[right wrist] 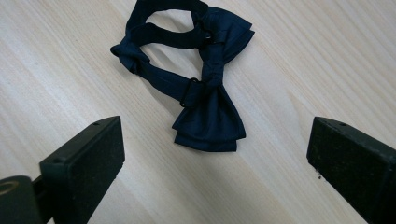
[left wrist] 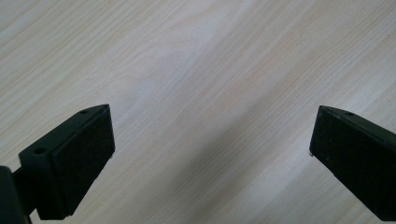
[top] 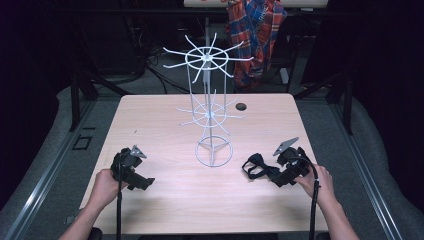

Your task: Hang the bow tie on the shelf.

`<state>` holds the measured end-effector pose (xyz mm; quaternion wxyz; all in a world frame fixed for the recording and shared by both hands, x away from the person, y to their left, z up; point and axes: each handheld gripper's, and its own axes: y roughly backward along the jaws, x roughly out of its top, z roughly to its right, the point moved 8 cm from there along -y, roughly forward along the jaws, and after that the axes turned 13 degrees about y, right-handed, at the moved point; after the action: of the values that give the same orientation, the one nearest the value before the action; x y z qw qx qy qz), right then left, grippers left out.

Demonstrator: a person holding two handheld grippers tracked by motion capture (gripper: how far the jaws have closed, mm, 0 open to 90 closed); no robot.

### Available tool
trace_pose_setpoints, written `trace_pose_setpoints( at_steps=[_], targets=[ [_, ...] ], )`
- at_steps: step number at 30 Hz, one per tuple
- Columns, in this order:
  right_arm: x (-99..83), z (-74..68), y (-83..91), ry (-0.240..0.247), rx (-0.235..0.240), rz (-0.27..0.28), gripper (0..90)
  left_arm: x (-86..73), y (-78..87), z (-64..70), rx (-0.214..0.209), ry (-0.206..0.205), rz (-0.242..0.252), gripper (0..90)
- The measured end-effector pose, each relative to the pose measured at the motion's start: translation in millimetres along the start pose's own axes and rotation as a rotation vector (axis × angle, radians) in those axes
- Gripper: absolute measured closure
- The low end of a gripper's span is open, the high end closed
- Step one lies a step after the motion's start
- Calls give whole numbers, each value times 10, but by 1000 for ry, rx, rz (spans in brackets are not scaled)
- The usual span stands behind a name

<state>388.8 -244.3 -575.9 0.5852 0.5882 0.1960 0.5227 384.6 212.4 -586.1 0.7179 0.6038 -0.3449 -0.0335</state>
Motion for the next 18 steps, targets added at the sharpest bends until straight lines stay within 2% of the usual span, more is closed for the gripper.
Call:
trace_pose_setpoints(
  at_steps=[6, 10, 16, 18],
  targets=[
    [20, 0, -18, -5, 18, 17, 20, 2, -12, 24, -1, -9, -6, 0],
    [15, 6, -12, -16, 15, 2, 0, -16, -4, 23, 5, -10, -10, 0],
    [92, 11, -8, -3, 15, 31, 0, -37, 9, 7, 13, -2, -9, 1],
    [107, 5, -29, -4, 29, 42, 0, -31, -1, 5, 17, -4, -10, 1]
  ],
)
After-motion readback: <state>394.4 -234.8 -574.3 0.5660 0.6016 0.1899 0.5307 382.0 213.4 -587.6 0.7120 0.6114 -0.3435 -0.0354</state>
